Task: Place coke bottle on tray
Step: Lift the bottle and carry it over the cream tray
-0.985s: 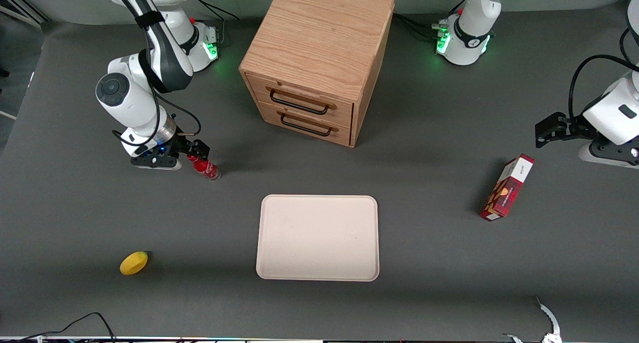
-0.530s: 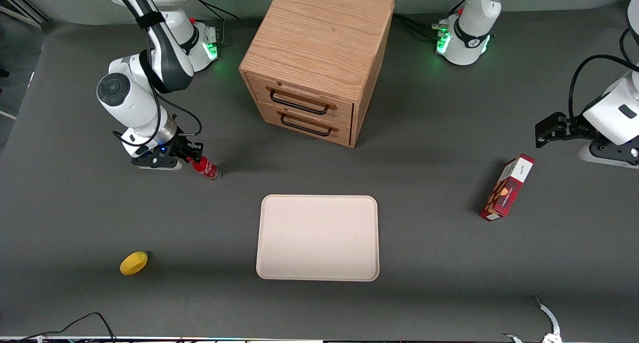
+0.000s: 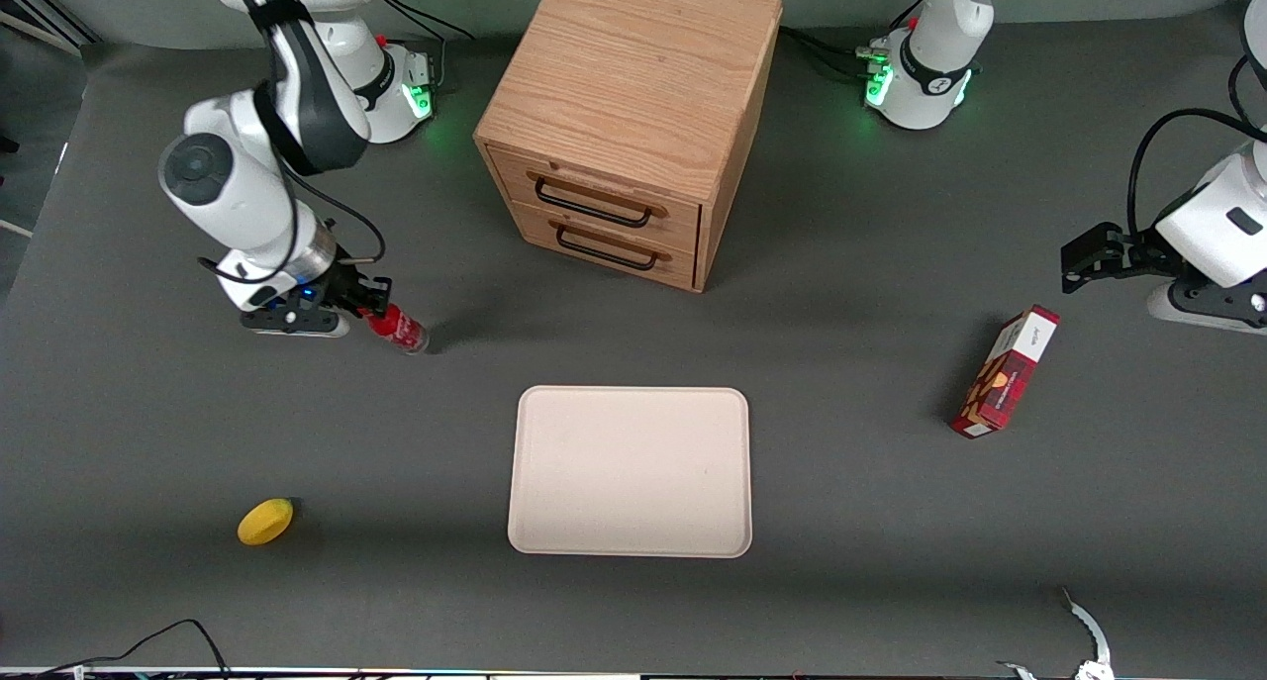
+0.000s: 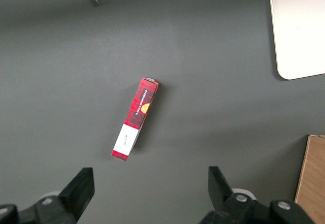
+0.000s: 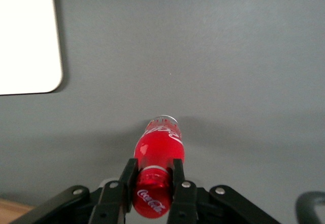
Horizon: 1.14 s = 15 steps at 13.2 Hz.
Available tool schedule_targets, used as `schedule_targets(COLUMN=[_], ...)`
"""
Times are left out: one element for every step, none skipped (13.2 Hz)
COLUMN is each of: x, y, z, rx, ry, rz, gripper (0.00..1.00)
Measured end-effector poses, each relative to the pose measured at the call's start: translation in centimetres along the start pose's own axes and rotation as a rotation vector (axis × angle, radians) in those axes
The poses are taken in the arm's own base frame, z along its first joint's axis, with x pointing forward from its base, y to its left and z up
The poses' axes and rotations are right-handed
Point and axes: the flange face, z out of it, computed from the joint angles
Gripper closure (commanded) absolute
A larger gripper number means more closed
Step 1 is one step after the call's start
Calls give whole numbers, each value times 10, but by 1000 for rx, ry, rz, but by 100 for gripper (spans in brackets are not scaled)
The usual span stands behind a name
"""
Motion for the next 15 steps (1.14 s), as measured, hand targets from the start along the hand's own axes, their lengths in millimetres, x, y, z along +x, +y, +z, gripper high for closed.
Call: schedule_targets(x=[8, 14, 18, 22, 29, 40, 53, 67, 82, 97, 111, 124, 136, 146, 155], y=[-3, -5, -6, -7, -9, -13, -24, -39, -57, -74, -90, -105, -119, -132, -146], z=[-46, -88, -124, -152, -174, -189, -196, -196, -191, -181, -167, -152, -135, -115, -93], rx=[-6, -6, -3, 2, 9, 19, 32, 54, 81, 108, 135, 162, 178, 180, 174], ry=[-12, -13, -9, -12, -21, -37, -55, -68, -77, -86, -86, -76, -58, -34, -4], rz=[-3, -3, -3, -4, -5, -2, 12, 32, 60, 99, 136, 170, 207, 246, 285], gripper=[100, 100, 100, 100, 100, 100, 100, 100, 100, 100, 100, 100, 100, 100, 100])
